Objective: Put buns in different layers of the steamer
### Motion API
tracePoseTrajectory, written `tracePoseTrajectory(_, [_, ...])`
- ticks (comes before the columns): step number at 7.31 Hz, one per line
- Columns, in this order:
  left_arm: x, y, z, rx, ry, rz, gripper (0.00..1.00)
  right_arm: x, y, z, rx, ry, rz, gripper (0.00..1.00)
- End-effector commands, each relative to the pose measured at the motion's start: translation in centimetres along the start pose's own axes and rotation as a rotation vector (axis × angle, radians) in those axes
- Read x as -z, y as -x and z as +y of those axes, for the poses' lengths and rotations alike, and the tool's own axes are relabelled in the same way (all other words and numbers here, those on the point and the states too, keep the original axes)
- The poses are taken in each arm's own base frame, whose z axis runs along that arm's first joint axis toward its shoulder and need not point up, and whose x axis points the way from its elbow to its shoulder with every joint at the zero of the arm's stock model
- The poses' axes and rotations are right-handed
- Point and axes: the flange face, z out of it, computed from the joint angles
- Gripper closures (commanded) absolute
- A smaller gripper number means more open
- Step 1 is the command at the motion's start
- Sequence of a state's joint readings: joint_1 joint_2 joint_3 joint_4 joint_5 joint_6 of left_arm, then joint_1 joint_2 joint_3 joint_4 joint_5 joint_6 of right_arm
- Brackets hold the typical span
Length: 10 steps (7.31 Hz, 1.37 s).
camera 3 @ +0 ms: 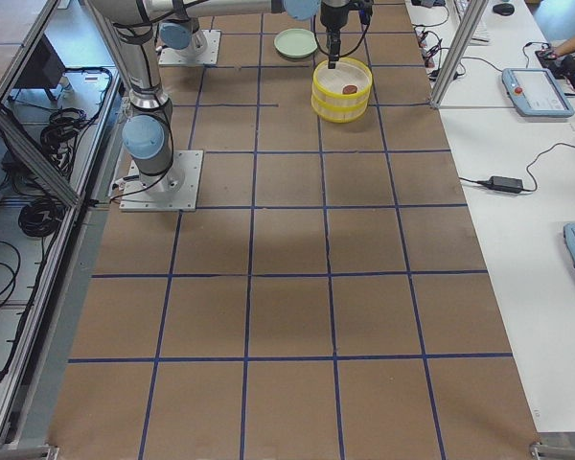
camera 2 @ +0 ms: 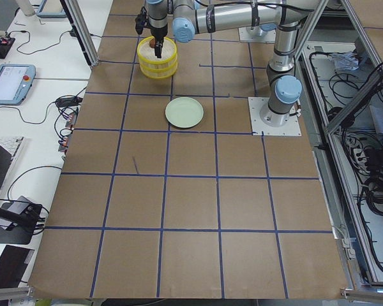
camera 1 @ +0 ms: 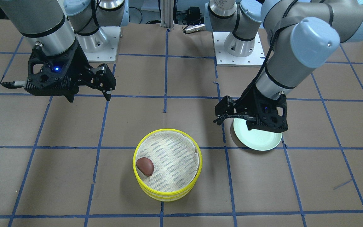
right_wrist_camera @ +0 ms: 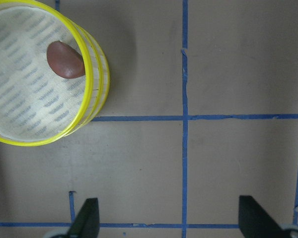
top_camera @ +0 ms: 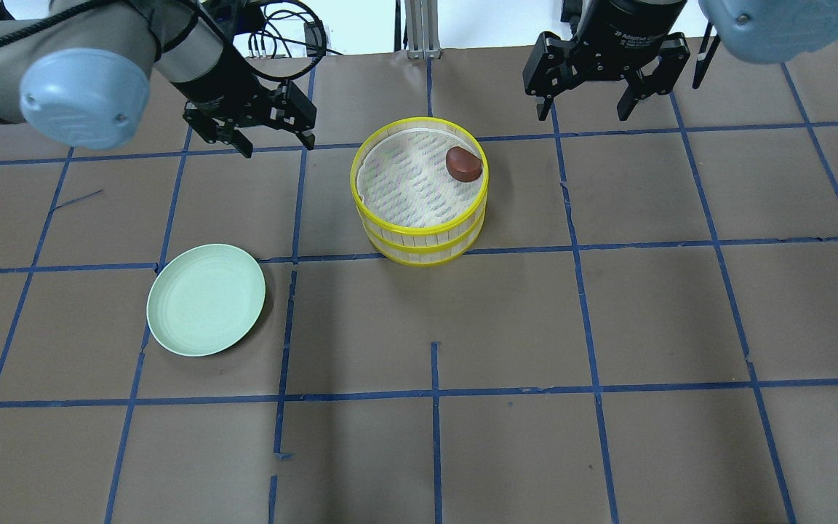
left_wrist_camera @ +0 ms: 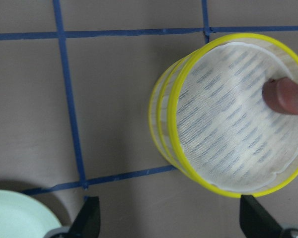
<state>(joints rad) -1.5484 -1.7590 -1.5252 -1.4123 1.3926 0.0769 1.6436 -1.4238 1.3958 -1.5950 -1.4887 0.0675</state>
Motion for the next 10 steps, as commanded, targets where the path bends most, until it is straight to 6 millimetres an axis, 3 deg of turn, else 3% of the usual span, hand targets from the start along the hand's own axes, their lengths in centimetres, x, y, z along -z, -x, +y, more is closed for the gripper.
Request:
tracePoseTrajectory(1, [4.7,1.0,4.7,0.012,0.079,-0.154,0.0,-0.8,-0.6,0.6,-0.008,0.057,0.003,0.0])
tracePoseTrajectory(3, [5.9,-0.1,6.7,-0.002,0.072,-0.148,0.0,-0.8,-0.7,0.7,-0.01,0.057,0.003,0.0])
tracePoseTrajectory(6, [6.6,0.4,6.7,-0.044,0.067,-0.156,0.0,-0.7,-4.9,-0.5,-0.087,0.054,0.005,0.0])
tracePoseTrajectory(8, [6.7,0.1,6.7,-0.051,0.066,-0.152,0.0,-1.9,-5.0,-0.2,-0.09,0.076,0.005,0.0])
tracePoseTrajectory(9, [6.3,0.2,6.9,-0.05,0.073,-0.147,0.0,-1.1,-6.5,-0.8,-0.116,0.061,0.005,0.0])
tracePoseTrajectory(10, [6.1,0.3,6.9,-0.053,0.077,-0.146,0.0,-2.1,-7.6,-0.7,-0.137,0.083,0.004,0.0])
